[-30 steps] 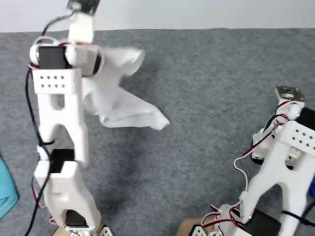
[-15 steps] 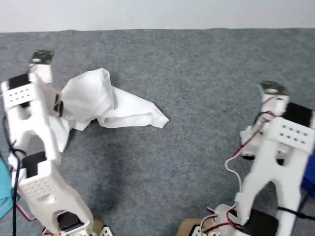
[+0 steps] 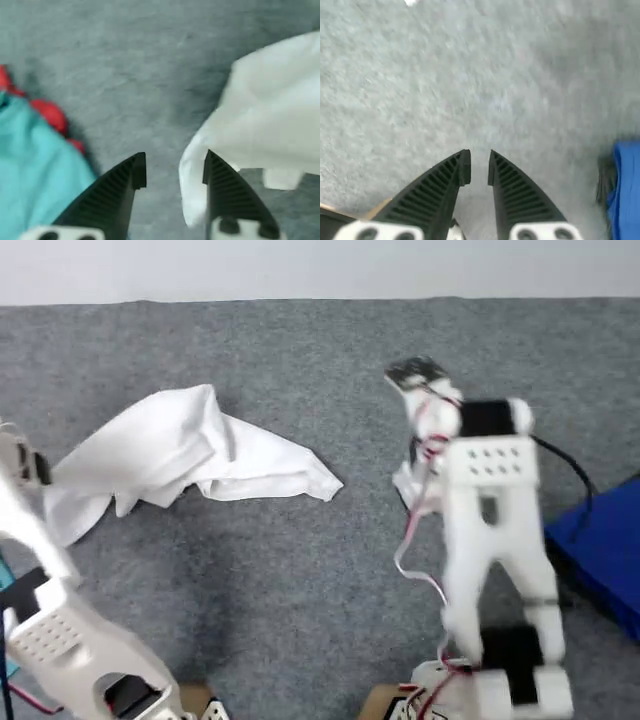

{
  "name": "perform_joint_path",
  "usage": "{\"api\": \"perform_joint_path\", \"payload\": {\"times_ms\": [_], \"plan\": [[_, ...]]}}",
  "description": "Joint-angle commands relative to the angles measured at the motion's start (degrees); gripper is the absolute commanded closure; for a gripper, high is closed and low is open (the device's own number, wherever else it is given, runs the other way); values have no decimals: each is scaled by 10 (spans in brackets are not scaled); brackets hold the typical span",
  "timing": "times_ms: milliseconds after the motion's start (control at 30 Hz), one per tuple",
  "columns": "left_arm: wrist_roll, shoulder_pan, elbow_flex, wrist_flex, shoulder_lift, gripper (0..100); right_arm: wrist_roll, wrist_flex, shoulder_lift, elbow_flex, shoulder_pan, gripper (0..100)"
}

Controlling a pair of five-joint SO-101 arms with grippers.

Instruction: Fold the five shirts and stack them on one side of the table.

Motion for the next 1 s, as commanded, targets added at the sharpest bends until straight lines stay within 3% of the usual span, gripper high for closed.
{"api": "perform_joint_path", "payload": {"times_ms": [0, 267, 467, 967], "plan": [[-1, -35, -29, 15, -26, 816, 4, 22, 100, -131, -50, 915], [-1, -64, -29, 53, -25, 816, 6, 23, 269, -254, -153, 799], [-1, -62, -29, 49, -25, 816, 38, 20, 306, -258, -201, 799], [0, -62, -26, 49, -21, 816, 79, -95, 359, -258, -206, 799]]}}
